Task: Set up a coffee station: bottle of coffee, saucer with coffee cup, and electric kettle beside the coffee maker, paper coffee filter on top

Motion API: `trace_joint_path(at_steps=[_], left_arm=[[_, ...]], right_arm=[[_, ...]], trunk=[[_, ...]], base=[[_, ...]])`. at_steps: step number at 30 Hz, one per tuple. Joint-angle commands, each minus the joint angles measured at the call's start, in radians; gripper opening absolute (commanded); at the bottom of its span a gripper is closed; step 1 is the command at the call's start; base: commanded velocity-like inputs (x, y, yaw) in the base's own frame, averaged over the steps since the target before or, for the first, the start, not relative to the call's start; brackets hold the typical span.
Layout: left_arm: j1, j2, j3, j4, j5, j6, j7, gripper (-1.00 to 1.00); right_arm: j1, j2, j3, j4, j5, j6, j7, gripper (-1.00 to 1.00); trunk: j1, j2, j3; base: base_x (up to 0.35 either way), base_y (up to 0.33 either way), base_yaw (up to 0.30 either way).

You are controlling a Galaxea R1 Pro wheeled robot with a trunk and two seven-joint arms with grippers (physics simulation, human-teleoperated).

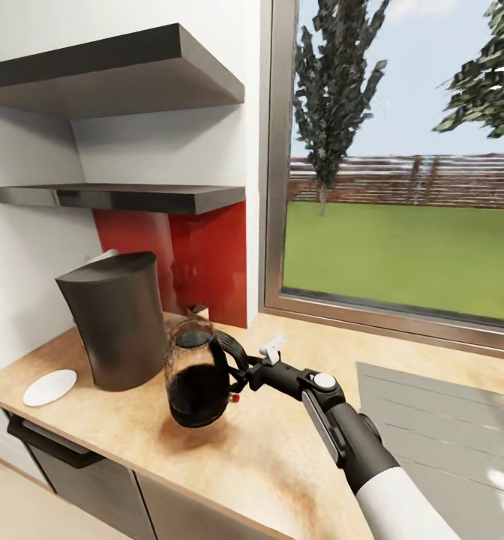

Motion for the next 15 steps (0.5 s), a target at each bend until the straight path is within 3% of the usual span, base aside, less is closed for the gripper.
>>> trace_joint_path(at_steps=[1, 6, 15], left_arm=[[0.0, 0.0, 0.008, -0.001, -0.01, -0.002, 0.002, 1.0], [0.0, 0.0, 0.008, 0.0, -0.01, -0.002, 0.002, 1.0], [0.0, 0.0, 0.008, 0.0, -0.011, -0.002, 0.002, 1.0]], right_arm=[[0.0, 0.001, -0.003, 0.003, -0.008, 0.007, 0.003, -1.0], [0.0, 0.001, -0.035, 0.021, -0.008, 0.006, 0.003, -1.0], [0.0, 0.001, -0.045, 0.031, -0.008, 0.006, 0.003, -1.0]], trunk=[[0.001, -0.001, 0.0], [0.001, -0.001, 0.0], [0.001, -0.001, 0.0]], base=[[0.202, 0.16, 0.0], [0.205, 0.173, 0.0], [0.026, 0.022, 0.0]])
